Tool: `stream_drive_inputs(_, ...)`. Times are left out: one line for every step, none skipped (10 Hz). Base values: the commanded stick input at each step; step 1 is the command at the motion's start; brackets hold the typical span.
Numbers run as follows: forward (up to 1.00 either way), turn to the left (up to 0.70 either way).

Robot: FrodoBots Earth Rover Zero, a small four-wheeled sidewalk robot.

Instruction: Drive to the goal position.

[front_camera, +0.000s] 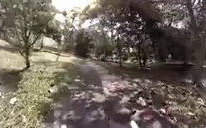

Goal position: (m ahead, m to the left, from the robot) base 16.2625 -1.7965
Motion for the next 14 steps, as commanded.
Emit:
stream_drive_inputs(0.85, 0.00)
stream_drive_inputs(0.85, -0.10)
stream_drive_inputs(0.85, -0.22)
stream_drive_inputs(0.85, -0.33)
stream_drive_inputs(0.85, -0.05)
stream_drive_inputs(0.85, 0.00)
stream_drive_inputs(0.85, 0.00)
stream_drive_inputs(0.85, 0.00)
stream_drive_inputs(0.85, 0.00)
stream_drive_inputs(0.85, 0.00)
stream_drive_inputs(0.85, 0.00)
stream_drive_inputs(0.85, 0.00)
stream_drive_inputs(0.85, 0.00)
stream_drive_inputs(0.85, 0.12)
